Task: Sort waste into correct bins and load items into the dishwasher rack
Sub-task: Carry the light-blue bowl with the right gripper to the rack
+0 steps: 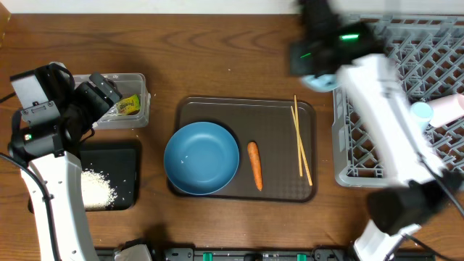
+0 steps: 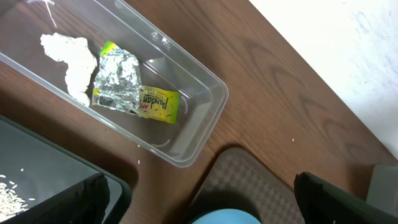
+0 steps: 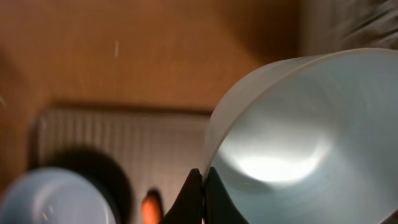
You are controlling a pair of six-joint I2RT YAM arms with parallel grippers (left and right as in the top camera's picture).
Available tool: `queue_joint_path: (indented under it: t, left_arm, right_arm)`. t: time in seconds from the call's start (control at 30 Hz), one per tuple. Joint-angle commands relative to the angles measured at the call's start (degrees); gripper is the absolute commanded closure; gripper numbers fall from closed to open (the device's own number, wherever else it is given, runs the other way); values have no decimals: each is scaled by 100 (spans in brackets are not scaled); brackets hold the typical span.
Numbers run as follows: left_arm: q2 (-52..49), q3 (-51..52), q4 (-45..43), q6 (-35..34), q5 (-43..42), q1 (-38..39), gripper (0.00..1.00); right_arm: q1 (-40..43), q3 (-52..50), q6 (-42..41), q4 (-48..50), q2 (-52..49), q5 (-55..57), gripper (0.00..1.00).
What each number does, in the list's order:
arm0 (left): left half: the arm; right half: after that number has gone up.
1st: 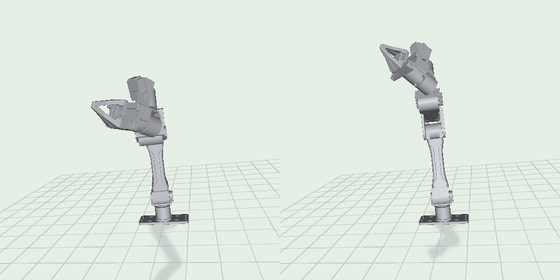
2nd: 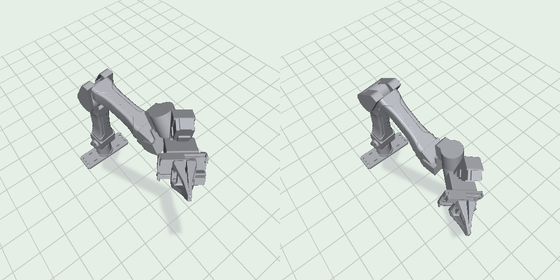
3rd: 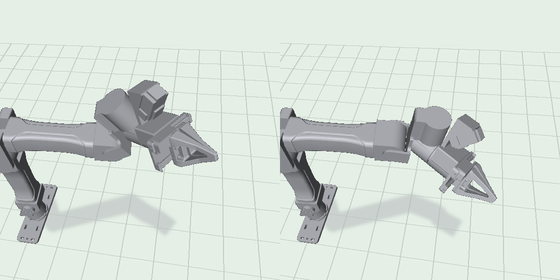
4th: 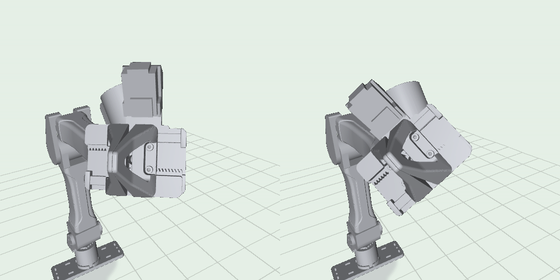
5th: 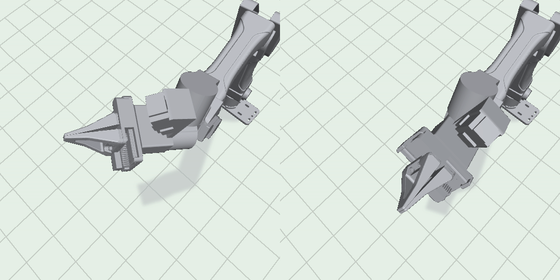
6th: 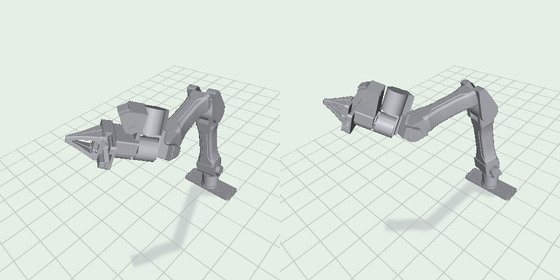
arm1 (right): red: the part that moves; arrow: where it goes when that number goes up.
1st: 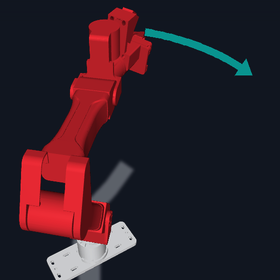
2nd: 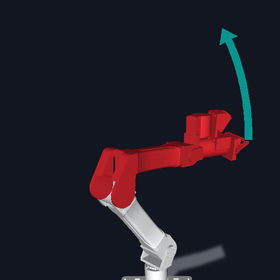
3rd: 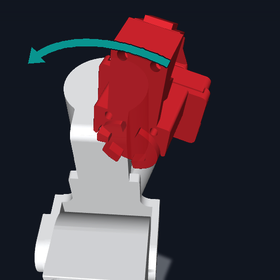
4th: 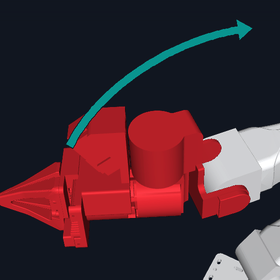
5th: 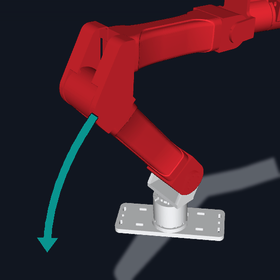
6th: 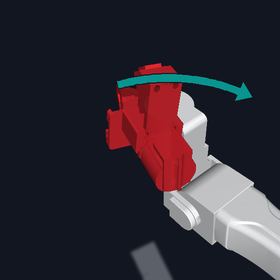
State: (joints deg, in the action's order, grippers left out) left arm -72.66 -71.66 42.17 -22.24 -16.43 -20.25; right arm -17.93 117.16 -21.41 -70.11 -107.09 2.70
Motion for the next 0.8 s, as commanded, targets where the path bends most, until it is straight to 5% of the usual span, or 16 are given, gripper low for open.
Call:
queue_joint_path:
  t: [0.0,0.23,0.5,0.77]
  left_arm:
    - [-26,17,4,55,-50,-31,2]
    - [-26,17,4,55,-50,-31,2]
    - [-26,17,4,55,-52,-31,2]
    - [-26,17,4,55,-50,-31,2]
  right_arm:
    - [846,44,433,72,144,-815,99]
    - [2439,-205,1364,730,-87,-3348,99]
    - [3241,-289,1808,1475,-822,-5403,99]
    - [3407,-289,1757,2131,-1405,-5764,99]
